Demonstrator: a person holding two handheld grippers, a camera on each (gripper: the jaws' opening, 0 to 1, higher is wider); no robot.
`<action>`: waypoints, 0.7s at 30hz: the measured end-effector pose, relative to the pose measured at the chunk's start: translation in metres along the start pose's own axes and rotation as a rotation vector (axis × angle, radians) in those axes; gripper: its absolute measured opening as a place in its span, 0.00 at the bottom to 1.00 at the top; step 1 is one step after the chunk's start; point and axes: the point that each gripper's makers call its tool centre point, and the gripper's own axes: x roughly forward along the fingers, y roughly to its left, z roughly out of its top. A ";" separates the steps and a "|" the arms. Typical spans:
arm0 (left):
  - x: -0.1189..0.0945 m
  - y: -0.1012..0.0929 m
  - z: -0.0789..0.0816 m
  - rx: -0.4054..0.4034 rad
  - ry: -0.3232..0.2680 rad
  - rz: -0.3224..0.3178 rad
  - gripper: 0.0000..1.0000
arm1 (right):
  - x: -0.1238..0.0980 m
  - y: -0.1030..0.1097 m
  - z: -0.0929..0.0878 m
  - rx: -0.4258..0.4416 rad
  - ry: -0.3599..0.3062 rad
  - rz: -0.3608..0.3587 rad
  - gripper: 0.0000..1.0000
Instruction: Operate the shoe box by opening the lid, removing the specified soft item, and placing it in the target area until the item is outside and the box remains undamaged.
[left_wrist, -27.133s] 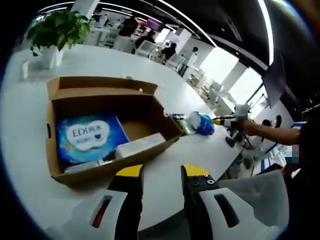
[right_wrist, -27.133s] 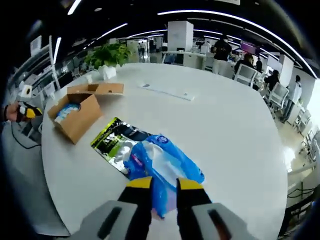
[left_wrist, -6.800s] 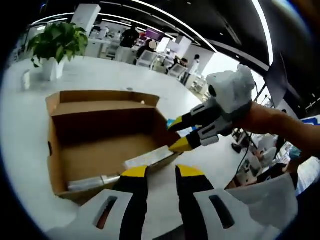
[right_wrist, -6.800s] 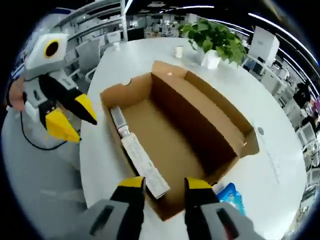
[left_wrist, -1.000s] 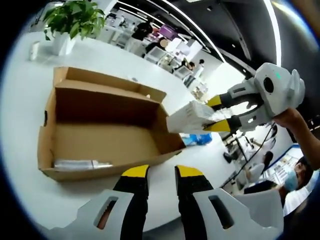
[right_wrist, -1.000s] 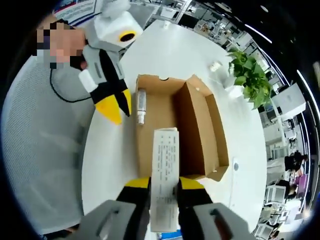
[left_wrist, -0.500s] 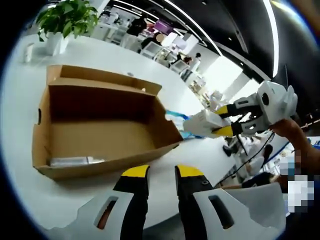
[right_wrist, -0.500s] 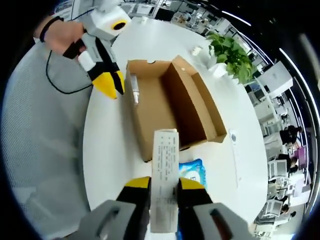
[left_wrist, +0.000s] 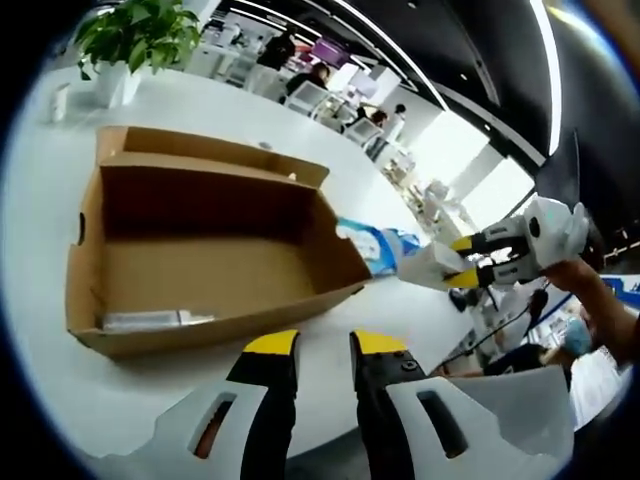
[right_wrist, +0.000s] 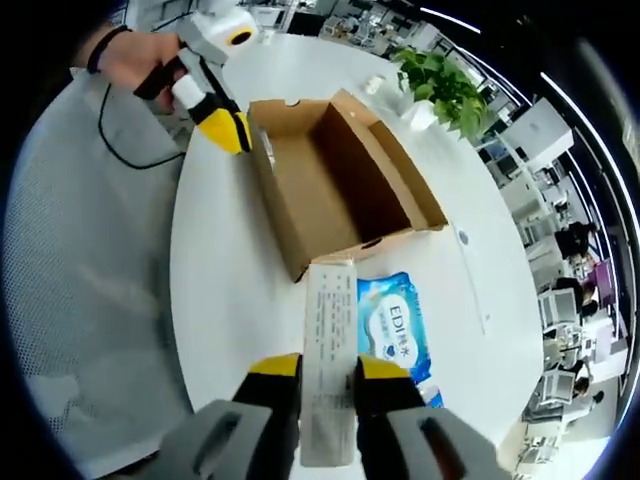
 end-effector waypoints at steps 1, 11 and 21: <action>0.000 0.000 0.000 0.001 0.001 0.002 0.19 | 0.001 0.000 -0.004 0.008 0.000 -0.001 0.16; -0.002 0.009 -0.001 -0.025 -0.004 0.020 0.19 | 0.003 -0.007 -0.047 0.072 0.029 -0.012 0.16; -0.004 0.012 -0.002 -0.016 -0.006 0.037 0.19 | 0.011 -0.027 -0.074 0.105 0.033 -0.026 0.16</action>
